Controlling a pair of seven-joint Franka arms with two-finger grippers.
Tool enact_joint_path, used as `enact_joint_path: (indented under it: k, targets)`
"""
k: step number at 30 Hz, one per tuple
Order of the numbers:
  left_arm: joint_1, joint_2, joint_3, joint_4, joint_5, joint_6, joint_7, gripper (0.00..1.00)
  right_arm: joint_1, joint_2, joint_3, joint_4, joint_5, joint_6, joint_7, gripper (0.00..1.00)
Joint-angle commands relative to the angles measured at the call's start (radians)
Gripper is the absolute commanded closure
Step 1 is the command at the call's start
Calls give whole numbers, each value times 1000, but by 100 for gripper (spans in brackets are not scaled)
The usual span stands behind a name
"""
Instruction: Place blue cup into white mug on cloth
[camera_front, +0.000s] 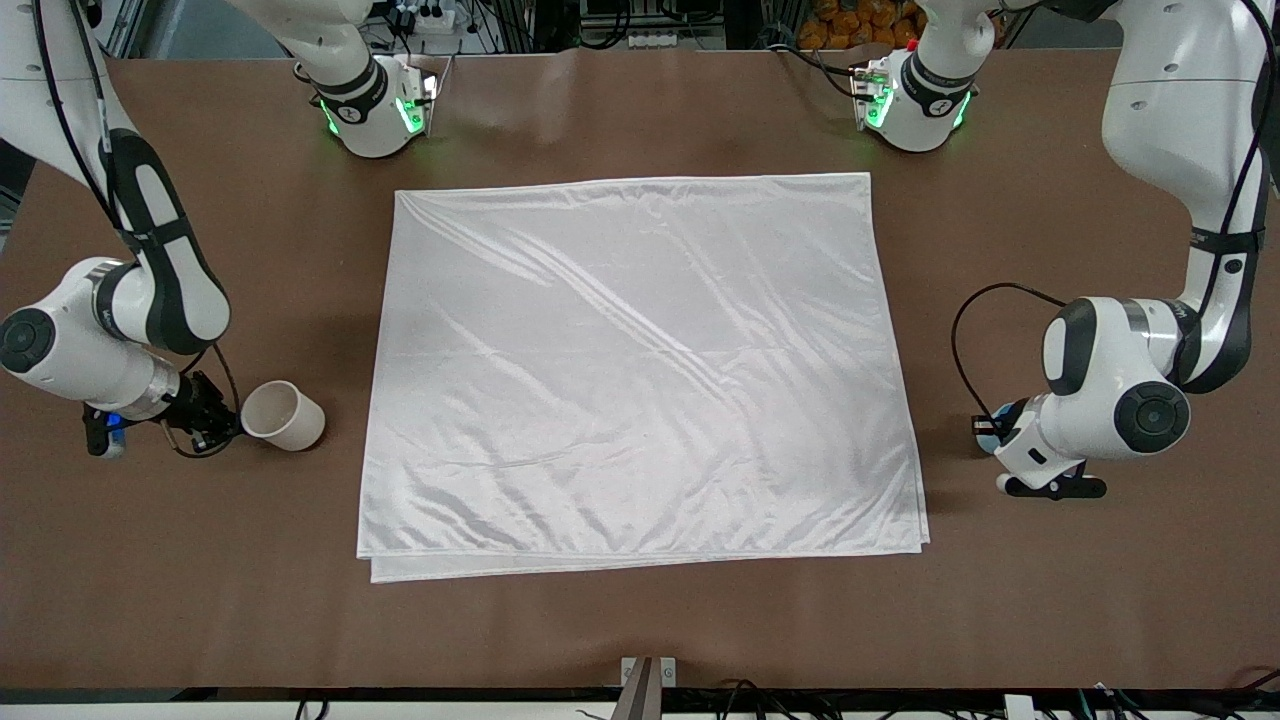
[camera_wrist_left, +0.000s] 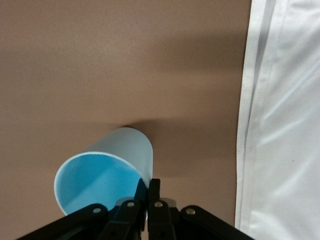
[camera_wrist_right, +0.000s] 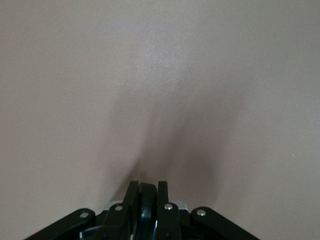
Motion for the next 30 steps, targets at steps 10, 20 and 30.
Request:
enact_joint_path:
  k: [10, 20, 30]
  targets:
    - [-98, -14, 9, 41, 30, -21, -170, 100, 16, -31, 9, 21, 3, -48, 16, 100]
    - [-170, -28, 4, 96, 24, -131, -290, 100, 14, -117, 126, 19, -101, -197, 161, 100]
    - [-193, -39, 3, 99, 21, -153, -331, 100, 17, -125, 304, 26, -189, -263, 453, 100]
